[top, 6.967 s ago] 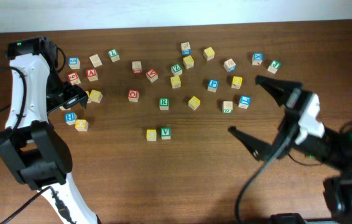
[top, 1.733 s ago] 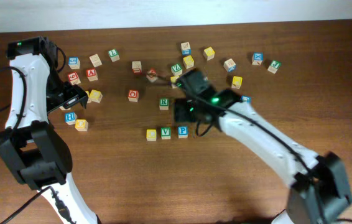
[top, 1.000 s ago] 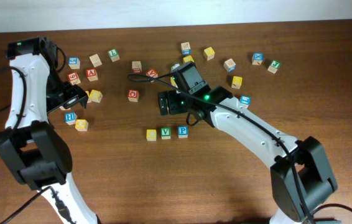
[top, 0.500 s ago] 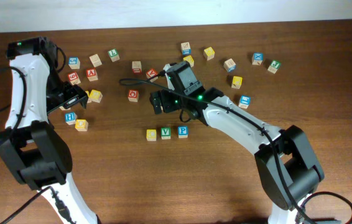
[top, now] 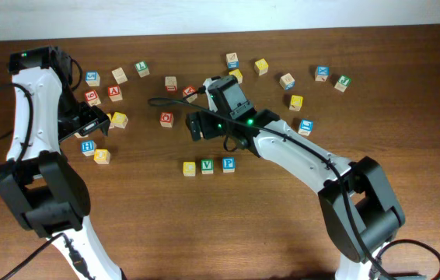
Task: Spell out CVPR
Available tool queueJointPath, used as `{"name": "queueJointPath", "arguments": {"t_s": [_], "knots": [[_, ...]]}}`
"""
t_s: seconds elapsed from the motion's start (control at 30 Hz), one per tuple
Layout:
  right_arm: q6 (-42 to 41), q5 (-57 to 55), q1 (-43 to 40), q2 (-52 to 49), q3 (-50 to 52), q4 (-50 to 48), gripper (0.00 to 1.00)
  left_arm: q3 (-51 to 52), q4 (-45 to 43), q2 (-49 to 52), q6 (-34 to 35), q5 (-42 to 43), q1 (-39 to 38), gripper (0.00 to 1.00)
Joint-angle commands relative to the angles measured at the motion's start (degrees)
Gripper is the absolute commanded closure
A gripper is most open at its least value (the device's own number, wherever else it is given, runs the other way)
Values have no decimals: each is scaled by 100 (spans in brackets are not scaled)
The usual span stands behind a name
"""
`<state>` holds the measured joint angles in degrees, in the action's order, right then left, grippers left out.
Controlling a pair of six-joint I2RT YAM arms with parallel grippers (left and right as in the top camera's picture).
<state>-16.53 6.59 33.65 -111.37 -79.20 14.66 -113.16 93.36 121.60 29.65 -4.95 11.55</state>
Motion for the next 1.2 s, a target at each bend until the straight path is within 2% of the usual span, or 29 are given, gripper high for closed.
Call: {"name": "queueJointPath", "arguments": {"t_s": [0.0,0.13,0.2,0.3,0.43,0.6,0.8,0.83,0.87,1.07,1.17], "knots": [[-44,33,15,-221,-52,-57,2,-11,-9,-57,52,-4,-2,1],[-44,28,15,-262,-52,-52,7,-11,-9,-57,52,-4,-4,1],[-48,31,15,-393,-52,-59,7,-11,-9,-57,52,-4,-2,1],[-494,28,35,-413,-55,9,6,-11,-11,-57,52,-4,-2,1],[-498,-269,42,-415,-254,612,6,-11,-9,-57,52,-4,-2,1],[-498,-428,42,-452,-254,599,6,-11,-9,-57,52,-4,-4,1],[-793,-435,46,-730,-251,-74,10,-11,-9,-57,52,-4,-4,1],[-793,-435,48,-730,-249,-168,19,-9,-9,-57,52,-4,-4,1],[-793,-492,48,-732,-249,-219,21,-11,-9,-57,52,-4,-2,1],[-949,-649,243,-1095,-247,-876,20,-11,-11,-57,52,-4,-4,1],[-1099,-977,273,-1191,-247,-800,23,-11,-9,-57,52,-4,-4,1]]}}
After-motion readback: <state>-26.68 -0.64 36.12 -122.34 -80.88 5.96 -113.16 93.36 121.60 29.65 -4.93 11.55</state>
